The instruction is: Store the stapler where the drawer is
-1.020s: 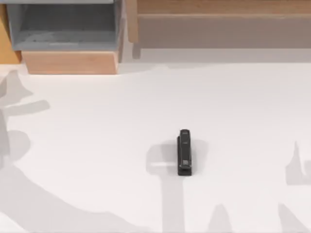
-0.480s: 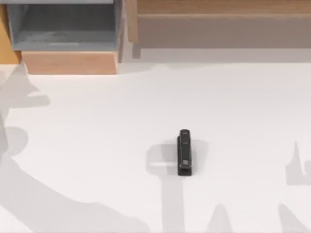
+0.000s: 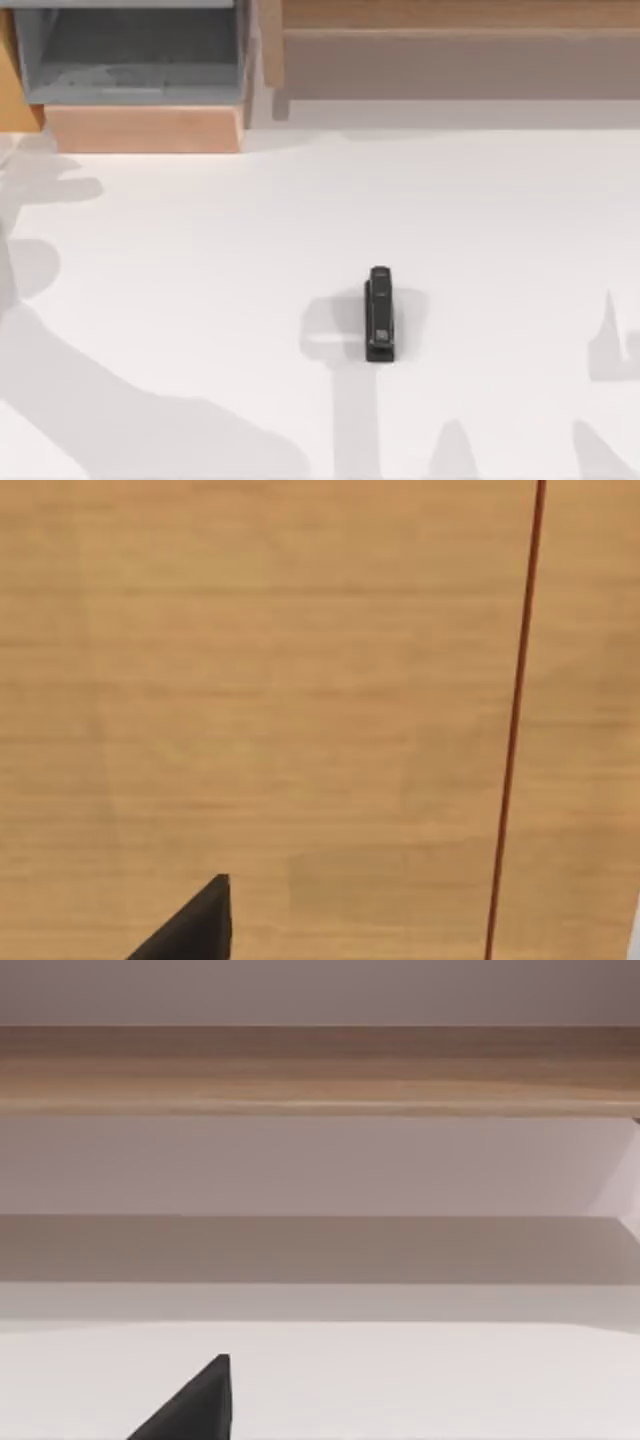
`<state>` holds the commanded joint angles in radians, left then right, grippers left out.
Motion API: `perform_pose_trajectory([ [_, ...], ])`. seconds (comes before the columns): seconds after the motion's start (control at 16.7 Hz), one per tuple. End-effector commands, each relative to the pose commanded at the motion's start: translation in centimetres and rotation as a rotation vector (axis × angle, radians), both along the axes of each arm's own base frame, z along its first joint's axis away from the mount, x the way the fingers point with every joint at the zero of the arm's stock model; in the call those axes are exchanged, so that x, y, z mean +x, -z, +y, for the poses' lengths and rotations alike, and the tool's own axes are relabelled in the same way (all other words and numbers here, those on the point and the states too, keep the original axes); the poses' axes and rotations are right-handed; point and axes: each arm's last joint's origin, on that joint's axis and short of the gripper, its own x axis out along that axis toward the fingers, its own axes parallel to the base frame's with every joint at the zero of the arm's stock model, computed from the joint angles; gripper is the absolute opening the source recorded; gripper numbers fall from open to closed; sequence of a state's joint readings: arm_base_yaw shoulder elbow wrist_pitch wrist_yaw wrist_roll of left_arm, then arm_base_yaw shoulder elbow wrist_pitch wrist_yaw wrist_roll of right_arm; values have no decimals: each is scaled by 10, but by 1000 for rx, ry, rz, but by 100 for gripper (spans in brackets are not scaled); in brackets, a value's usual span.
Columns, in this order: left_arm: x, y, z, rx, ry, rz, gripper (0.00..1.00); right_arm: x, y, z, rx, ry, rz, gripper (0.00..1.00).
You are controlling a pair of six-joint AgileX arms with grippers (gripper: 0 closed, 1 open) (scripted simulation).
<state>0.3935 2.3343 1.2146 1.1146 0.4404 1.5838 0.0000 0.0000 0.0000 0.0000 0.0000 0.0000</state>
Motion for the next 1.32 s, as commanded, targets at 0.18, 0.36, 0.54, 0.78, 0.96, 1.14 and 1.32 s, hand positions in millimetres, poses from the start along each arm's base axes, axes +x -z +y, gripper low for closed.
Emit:
perform_pose_trajectory([
  [0.18, 0, 0, 0, 0, 0, 0, 100, 0, 0, 0, 0, 0, 0, 100],
  [0.36, 0, 0, 0, 0, 0, 0, 77, 0, 0, 0, 0, 0, 0, 100],
  [0.54, 0, 0, 0, 0, 0, 0, 55, 0, 0, 0, 0, 0, 0, 100],
  [0.78, 0, 0, 0, 0, 0, 0, 25, 0, 0, 0, 0, 0, 0, 100],
  [0.96, 0, 0, 0, 0, 0, 0, 2, 0, 0, 0, 0, 0, 0, 100],
  [1.14, 0, 0, 0, 0, 0, 0, 0, 0, 0, 0, 0, 0, 0, 100],
  [1.32, 0, 0, 0, 0, 0, 0, 0, 0, 0, 0, 0, 0, 0, 100],
])
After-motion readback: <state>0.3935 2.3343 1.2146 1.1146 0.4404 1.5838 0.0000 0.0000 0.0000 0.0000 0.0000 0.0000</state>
